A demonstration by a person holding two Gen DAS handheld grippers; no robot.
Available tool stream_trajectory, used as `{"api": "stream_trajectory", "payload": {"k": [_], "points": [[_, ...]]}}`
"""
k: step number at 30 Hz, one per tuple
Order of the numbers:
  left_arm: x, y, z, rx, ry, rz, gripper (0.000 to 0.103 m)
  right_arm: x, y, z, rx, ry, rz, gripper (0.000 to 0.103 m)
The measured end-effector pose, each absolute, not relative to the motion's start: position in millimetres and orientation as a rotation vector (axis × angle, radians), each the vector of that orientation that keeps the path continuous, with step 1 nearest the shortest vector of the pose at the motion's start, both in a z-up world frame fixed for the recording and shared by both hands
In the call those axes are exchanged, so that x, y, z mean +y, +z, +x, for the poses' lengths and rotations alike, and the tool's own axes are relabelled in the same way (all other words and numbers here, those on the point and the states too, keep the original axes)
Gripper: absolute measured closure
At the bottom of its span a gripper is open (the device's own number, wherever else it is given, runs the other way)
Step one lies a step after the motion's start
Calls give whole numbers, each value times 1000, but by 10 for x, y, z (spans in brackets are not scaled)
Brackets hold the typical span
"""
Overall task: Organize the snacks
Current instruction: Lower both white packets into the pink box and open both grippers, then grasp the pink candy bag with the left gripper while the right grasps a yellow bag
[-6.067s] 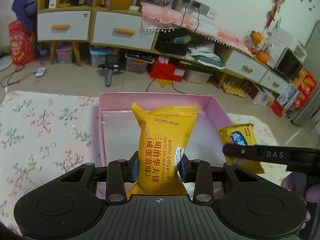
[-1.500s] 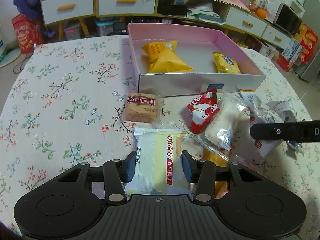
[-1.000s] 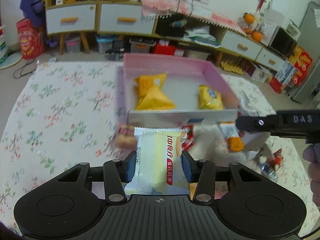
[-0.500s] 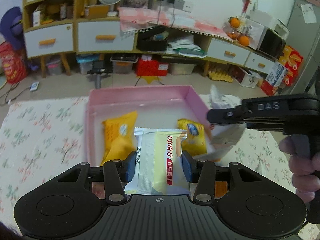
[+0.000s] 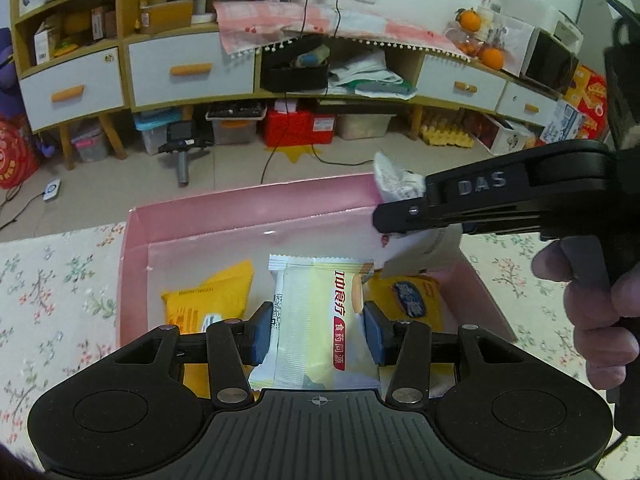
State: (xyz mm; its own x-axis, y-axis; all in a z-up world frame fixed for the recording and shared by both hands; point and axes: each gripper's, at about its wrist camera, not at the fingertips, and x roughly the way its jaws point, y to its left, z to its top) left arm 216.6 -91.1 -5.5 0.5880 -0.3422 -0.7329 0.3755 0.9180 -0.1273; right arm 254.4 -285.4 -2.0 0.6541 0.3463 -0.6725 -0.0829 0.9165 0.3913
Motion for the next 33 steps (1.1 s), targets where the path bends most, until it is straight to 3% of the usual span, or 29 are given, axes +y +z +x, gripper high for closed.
{"api": "stream_trajectory", "payload": {"k": [13, 15, 17, 19, 23, 33], "points": [[-977, -234, 2304, 849, -407, 97, 57, -2760, -111, 2780, 862, 226, 242, 98], [-985, -223, 2300, 847, -409, 103, 55, -2771, -107, 2788, 865, 222, 245, 93], [-983, -193, 2270, 836, -414, 106, 44, -2806, -85, 2766, 861, 206, 259, 77], [-975, -149, 2226, 823, -417, 101, 35, -2851, -47, 2749, 854, 203, 287, 70], [-963, -64, 2157, 822, -423, 95, 30, -2911, 85, 2657, 828, 196, 314, 57], [-817, 167, 1786, 809, -416, 86, 19, -2910, 347, 2268, 788, 184, 323, 41]]}}
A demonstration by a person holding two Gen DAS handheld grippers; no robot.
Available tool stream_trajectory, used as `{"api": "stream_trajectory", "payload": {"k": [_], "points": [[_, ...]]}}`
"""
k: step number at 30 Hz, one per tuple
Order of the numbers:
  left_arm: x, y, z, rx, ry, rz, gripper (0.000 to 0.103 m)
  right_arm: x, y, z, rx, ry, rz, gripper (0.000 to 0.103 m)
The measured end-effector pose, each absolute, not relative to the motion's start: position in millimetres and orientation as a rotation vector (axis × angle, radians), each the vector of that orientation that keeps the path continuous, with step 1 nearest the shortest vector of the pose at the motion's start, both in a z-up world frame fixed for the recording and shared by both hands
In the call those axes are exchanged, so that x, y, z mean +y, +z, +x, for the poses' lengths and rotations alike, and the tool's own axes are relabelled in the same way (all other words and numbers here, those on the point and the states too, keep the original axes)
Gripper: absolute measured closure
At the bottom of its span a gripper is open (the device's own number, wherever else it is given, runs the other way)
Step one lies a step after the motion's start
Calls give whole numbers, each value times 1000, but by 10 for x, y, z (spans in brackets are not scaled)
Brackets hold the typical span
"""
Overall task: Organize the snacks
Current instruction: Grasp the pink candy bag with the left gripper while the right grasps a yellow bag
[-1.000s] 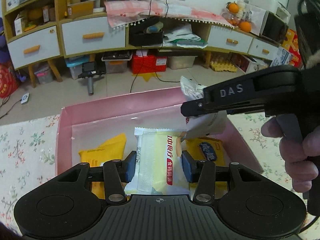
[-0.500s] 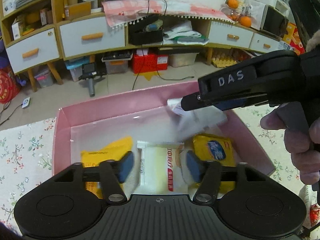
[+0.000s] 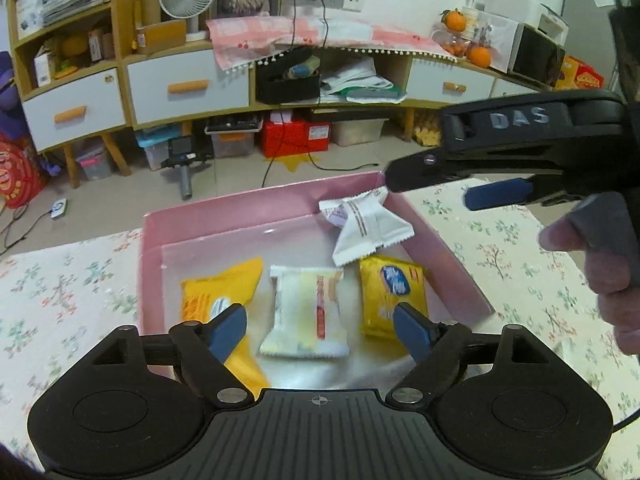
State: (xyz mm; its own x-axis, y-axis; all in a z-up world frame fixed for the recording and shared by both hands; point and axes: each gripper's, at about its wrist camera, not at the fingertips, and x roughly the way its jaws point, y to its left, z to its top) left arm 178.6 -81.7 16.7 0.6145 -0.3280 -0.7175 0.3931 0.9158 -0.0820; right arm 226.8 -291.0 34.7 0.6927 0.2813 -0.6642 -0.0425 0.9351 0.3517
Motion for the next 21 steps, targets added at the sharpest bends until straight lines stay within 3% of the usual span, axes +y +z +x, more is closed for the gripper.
{"api": "stream_trajectory", "payload": {"k": [10, 21], "points": [[-536, 314, 1159, 811, -393, 112, 9, -2834, 538, 1542, 753, 200, 288, 27], [-295, 217, 545, 835, -398, 126, 8, -2605, 468, 768, 761, 194, 176, 25]]}}
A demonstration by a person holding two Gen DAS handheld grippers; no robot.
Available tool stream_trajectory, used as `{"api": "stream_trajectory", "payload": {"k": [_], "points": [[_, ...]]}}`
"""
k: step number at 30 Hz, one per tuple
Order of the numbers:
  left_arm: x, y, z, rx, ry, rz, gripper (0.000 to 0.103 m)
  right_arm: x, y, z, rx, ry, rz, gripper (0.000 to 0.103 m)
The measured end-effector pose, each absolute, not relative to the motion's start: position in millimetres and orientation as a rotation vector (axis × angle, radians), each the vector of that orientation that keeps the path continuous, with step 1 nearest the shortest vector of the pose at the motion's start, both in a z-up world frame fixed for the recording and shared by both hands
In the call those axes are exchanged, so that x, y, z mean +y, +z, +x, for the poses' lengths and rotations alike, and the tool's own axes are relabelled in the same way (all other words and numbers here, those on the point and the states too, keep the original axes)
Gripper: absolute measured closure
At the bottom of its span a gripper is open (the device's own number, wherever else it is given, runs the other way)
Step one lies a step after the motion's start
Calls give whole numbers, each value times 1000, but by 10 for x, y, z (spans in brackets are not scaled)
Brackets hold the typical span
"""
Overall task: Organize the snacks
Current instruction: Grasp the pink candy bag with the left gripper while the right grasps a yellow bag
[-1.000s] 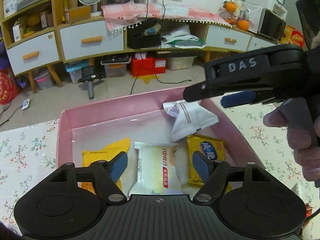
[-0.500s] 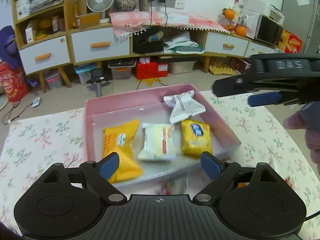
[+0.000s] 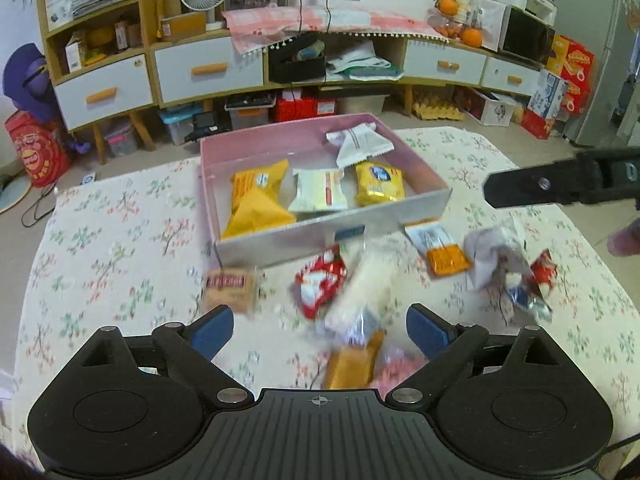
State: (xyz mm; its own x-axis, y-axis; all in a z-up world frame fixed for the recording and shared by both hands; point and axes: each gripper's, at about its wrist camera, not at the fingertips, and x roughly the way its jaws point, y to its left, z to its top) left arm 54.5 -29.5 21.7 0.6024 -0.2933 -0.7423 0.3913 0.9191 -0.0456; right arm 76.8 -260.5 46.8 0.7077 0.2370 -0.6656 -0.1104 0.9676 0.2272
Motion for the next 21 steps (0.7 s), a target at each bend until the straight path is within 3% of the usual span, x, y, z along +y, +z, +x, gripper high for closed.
{"api": "stream_trajectory", "payload": {"k": [21], "points": [[267, -209, 107, 774, -632, 46, 9, -2020, -229, -376, 742, 405, 14, 25]]}}
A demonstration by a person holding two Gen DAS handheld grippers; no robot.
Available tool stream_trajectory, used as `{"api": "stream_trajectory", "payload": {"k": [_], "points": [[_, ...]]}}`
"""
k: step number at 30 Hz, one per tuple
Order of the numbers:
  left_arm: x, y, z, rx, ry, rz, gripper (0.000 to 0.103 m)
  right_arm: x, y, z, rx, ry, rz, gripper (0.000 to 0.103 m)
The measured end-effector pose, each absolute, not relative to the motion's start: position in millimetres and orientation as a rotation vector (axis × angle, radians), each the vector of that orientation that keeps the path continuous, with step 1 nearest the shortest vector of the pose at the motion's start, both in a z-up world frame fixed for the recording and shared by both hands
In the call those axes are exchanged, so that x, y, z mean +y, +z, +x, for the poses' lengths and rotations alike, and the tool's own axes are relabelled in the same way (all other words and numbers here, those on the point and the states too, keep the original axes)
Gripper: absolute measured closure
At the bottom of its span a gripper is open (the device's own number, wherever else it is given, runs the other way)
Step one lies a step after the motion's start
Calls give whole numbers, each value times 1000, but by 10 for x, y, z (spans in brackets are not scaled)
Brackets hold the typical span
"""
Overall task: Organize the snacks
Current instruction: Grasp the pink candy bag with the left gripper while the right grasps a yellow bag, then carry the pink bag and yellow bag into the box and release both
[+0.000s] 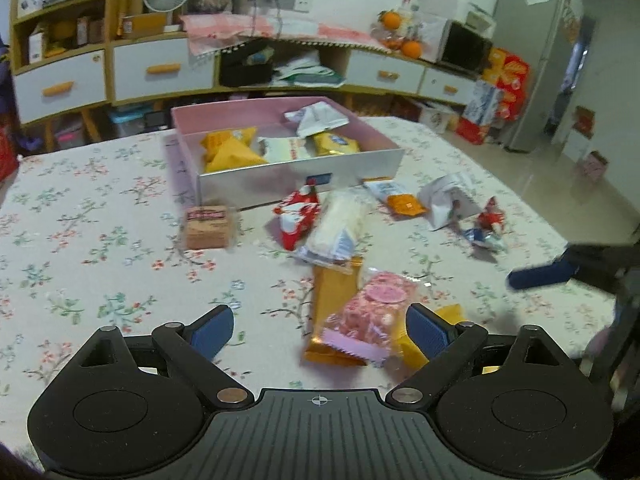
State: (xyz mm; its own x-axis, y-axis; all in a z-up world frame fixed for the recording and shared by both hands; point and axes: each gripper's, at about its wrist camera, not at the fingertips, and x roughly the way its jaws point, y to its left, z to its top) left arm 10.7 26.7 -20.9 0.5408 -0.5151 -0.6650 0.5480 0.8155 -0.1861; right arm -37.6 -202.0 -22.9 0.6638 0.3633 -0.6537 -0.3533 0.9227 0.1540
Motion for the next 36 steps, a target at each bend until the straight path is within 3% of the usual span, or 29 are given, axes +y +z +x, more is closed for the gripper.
{"api": "stream_trajectory", "payload": {"k": [5, 7, 12, 16, 20, 28, 36], "points": [[147, -237, 128, 774, -694, 40, 11, -1832, -291, -447, 751, 474, -19, 26], [96, -268, 152, 787, -703, 41, 17, -1788, -318, -447, 765, 482, -25, 28], [-56, -352, 234, 814, -723, 50, 40, -1755, -422, -393, 819, 463, -24, 52], [-175, -408, 256, 854, -735, 87, 66, -1780, -446, -381, 861, 493, -20, 88], [-245, -390, 172, 867, -711, 165, 72, -1880, -384, -399, 864, 476, -47, 91], [-260, -377, 51, 943, -685, 217, 71, -2211, -295, -275, 854, 346, -64, 92], [-407, -410, 45, 926, -665, 249, 68, -2284, -265, -212, 867, 364, -33, 79]]}}
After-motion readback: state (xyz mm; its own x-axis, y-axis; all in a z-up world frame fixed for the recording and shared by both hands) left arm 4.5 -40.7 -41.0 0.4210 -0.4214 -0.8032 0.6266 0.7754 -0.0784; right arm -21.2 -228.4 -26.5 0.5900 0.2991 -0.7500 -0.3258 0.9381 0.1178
